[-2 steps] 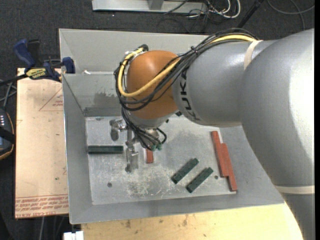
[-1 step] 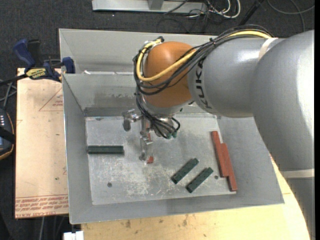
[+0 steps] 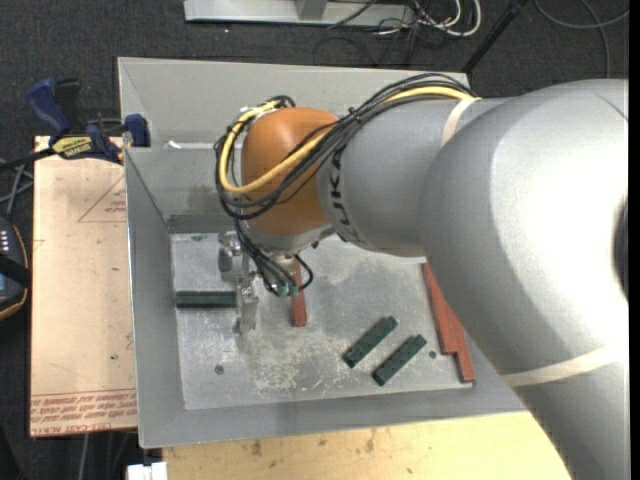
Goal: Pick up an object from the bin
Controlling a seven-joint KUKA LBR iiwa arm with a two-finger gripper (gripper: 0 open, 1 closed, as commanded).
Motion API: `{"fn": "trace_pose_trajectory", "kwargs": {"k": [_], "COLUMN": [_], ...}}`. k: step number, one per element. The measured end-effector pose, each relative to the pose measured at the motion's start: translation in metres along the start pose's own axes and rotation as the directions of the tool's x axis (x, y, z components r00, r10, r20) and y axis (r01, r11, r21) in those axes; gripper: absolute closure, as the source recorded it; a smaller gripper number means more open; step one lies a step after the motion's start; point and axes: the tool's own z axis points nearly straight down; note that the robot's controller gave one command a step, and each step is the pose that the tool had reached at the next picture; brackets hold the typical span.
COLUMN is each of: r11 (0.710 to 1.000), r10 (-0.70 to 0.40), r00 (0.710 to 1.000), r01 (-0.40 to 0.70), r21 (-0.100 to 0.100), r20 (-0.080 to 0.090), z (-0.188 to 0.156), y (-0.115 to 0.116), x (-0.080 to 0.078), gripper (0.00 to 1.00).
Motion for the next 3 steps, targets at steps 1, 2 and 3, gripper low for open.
{"fn": "trace_pose_trajectory", "kwargs": {"k": [1, 2, 3], "r11": [0.992, 0.992, 0.992], "r10": [-0.128, -0.128, -0.128], "r00": [0.992, 0.992, 0.992], "r01": [0.128, 0.128, 0.128], "r21": [-0.002, -0.002, -0.002], "r20": [0.0, 0.0, -0.002], "z": [0.0153, 0.0153, 0.0133], "y": [0.0253, 0.0253, 0.0251], "x": [-0.0078, -0.0078, -0.0071], "gripper": [1.0, 1.0, 1.0]}}
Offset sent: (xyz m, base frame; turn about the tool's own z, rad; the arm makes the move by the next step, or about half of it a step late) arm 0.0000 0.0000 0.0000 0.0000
